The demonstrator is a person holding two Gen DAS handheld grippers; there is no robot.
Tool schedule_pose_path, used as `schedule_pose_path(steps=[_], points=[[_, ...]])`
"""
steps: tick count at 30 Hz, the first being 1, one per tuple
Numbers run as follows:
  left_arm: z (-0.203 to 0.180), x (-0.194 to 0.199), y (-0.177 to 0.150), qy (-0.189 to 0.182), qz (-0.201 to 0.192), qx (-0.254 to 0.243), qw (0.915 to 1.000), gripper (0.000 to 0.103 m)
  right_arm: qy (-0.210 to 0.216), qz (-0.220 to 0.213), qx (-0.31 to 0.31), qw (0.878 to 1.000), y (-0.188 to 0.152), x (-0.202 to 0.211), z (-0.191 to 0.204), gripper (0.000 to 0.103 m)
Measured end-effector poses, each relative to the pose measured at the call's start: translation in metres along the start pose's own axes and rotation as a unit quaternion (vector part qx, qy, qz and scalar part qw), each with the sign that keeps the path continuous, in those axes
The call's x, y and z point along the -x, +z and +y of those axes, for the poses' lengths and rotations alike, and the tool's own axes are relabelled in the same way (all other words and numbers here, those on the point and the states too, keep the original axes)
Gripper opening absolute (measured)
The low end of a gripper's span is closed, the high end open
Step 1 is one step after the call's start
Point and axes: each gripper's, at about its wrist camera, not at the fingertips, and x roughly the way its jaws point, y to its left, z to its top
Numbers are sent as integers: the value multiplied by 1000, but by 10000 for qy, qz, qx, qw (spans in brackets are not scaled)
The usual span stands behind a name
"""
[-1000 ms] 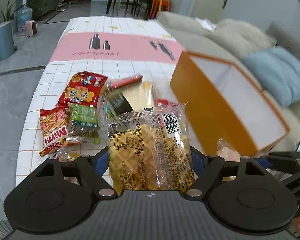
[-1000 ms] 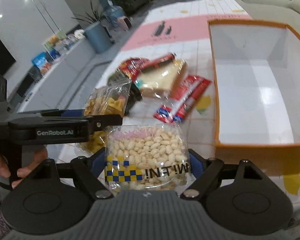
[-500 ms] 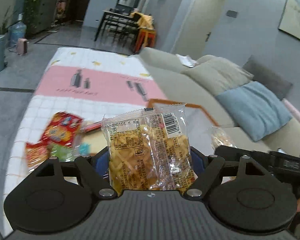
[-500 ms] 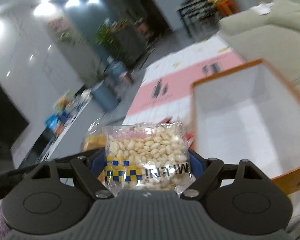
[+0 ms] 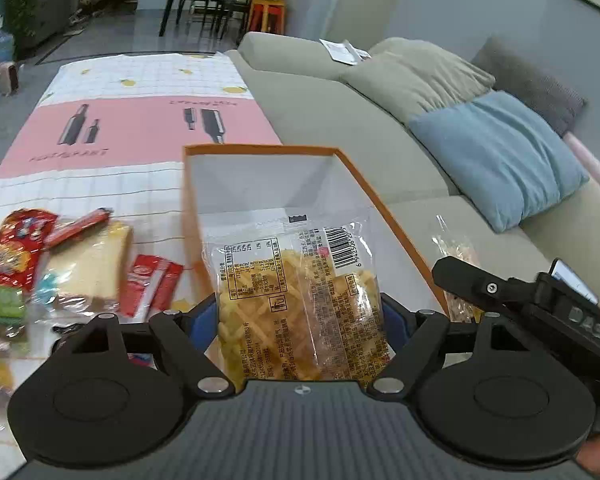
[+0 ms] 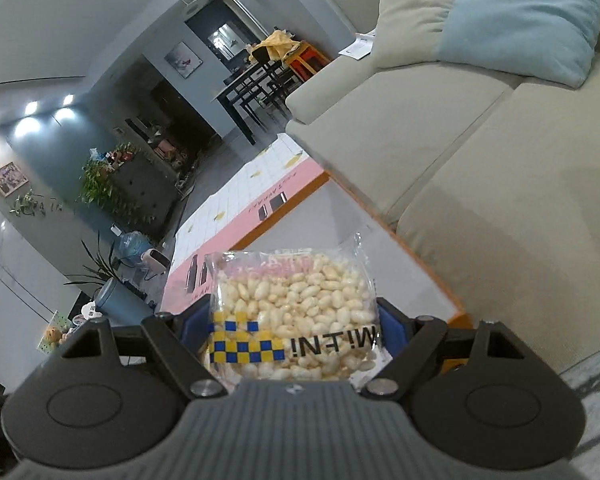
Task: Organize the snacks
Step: 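Carry both bags over the orange box and open both grippers to drop them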
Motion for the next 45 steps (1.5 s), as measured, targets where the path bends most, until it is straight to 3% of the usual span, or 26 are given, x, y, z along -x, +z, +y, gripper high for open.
schedule_pose_path(steps=[5,12,23,29,33,36,42,45], points=[[-11,-25,-9,379,96,-143,9991,92,-9,124,-152,9998,0,2,-5,81],[-11,-33,-8,520,37,-74,9986,92,-58,157,-166,9997,8,-4,-3,81],[2,-40,-11,246,-42,302,9992,92,-210,113,-34,9997,4,-9,-2,81],[8,-43,-12,-53,78,186,9998,95,-371,87,31,9993,3,-11,-1,81],[13,-33,-11,-351,-203,72,9991,99,-403,126,116,9990,3,-11,2,81],[18,-28,-6,-368,-220,187,9989,101,-442,124,151,9988,3,-11,3,81],[38,-6,2,-192,-399,481,9979,101,-622,235,364,9971,3,-20,8,81],[52,6,5,180,-599,806,9948,101,-1013,405,1009,9889,-3,-35,22,81]])
